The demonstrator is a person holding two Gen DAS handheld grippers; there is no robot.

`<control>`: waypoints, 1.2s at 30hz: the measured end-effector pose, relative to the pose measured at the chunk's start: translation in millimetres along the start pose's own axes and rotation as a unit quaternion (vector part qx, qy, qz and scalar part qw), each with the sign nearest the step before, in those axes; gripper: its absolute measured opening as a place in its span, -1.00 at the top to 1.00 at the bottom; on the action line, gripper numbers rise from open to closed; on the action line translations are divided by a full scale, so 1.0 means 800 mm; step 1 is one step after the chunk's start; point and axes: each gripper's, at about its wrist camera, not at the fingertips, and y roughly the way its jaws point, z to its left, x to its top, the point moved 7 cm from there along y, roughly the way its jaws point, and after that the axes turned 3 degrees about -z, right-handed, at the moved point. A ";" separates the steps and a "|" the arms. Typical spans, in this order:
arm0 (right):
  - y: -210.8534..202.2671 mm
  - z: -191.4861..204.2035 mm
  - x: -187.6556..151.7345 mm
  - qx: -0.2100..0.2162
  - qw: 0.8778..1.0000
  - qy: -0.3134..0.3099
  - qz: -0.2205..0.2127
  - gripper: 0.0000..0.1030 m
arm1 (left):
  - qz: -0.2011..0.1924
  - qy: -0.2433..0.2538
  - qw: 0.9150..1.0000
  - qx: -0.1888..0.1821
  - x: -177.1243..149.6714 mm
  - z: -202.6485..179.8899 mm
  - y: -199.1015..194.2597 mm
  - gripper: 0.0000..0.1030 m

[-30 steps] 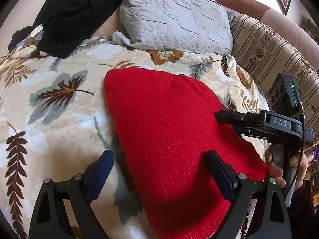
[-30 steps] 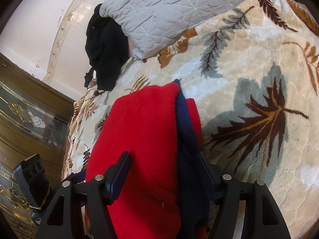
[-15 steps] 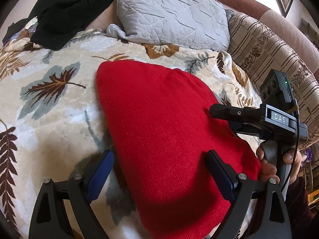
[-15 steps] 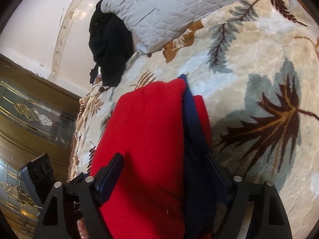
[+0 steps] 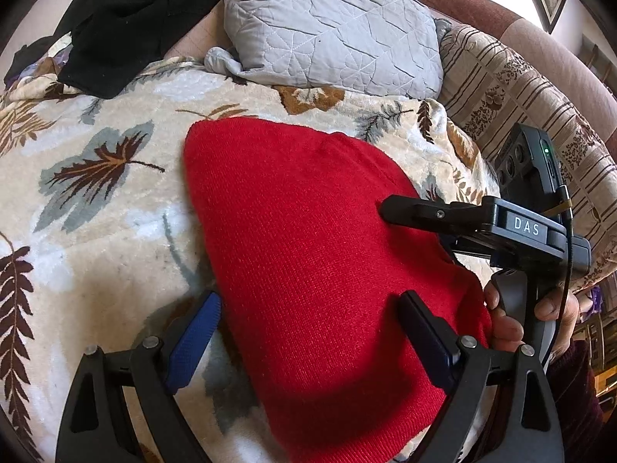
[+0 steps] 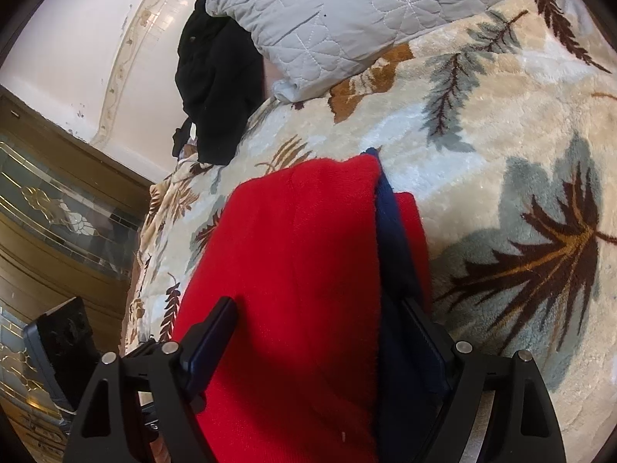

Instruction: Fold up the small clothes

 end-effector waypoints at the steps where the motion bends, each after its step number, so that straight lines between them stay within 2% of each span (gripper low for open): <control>1: 0.000 0.000 0.000 0.001 1.000 0.001 0.000 -0.66 | 0.000 0.001 1.000 0.001 0.000 0.000 0.000 -0.81; 9: 0.006 0.007 0.001 0.005 1.000 -0.003 0.001 -0.56 | 0.000 0.003 1.000 0.002 0.000 -0.001 0.000 -0.81; 19: 0.011 0.010 -0.001 -0.002 1.000 -0.007 0.003 -0.25 | 0.000 0.001 1.000 0.001 0.001 0.002 -0.002 -0.81; 22: 0.013 0.014 -0.003 0.000 1.000 -0.014 0.006 -0.10 | 0.001 -0.002 1.000 -0.006 0.001 0.002 0.000 -0.81; 26: 0.016 0.018 -0.004 0.003 1.000 -0.017 0.006 -0.02 | -0.001 -0.020 0.999 -0.030 0.001 0.005 0.001 -0.81; 31: 0.015 0.022 -0.004 0.004 1.000 -0.018 0.003 0.11 | -0.012 -0.058 0.997 -0.059 0.004 0.017 -0.003 -0.36; 36: 0.012 0.036 -0.005 0.002 0.999 -0.032 -0.002 0.20 | -0.027 -0.059 0.995 -0.069 0.008 0.016 -0.010 -0.02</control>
